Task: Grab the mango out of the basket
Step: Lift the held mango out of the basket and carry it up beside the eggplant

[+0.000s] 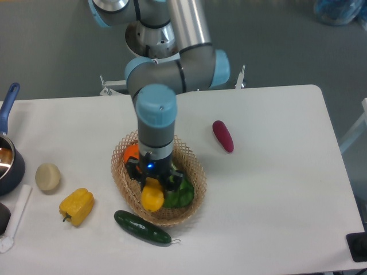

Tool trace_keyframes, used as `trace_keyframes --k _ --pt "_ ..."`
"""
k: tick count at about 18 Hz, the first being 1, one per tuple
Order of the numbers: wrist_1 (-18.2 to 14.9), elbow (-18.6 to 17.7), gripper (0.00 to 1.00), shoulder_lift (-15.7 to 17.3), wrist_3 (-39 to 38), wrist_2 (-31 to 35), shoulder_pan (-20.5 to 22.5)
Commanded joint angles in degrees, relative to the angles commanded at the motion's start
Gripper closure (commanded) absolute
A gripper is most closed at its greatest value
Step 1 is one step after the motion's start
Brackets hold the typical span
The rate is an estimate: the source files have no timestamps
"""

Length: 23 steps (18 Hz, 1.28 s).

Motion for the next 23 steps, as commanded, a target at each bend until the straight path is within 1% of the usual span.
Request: trace_keyframes --k 3,5,6,8,12,14,15,18,21,23 --pt "0.0 4.8 0.6 0.0 0.7 -0.4 3.6" --pt "0.0 6.2 0.6 0.0 1.5 -1.0 5.5" --pt "0.0 6.4 0.6 0.1 1.8 -1.7 5.7" --pt "-0.1 6.2 0.6 0.7 4.8 -2.0 8.2" --pt "-0.5 5.3 0.6 1.9 11.2 -2.6 11.7" --pt "-0.7 5.2 0.6 2.3 12.2 -2.5 12.5" --pt "-0.8 4.8 0.6 2.8 12.3 -2.5 13.5" --pt "-0.8 4.4 0.6 2.8 13.6 -2.4 14.8" --pt "-0.8 4.0 0.6 2.8 17.2 -2.5 16.9" --pt "-0.8 2.9 0.6 3.1 19.3 -2.5 18.1"
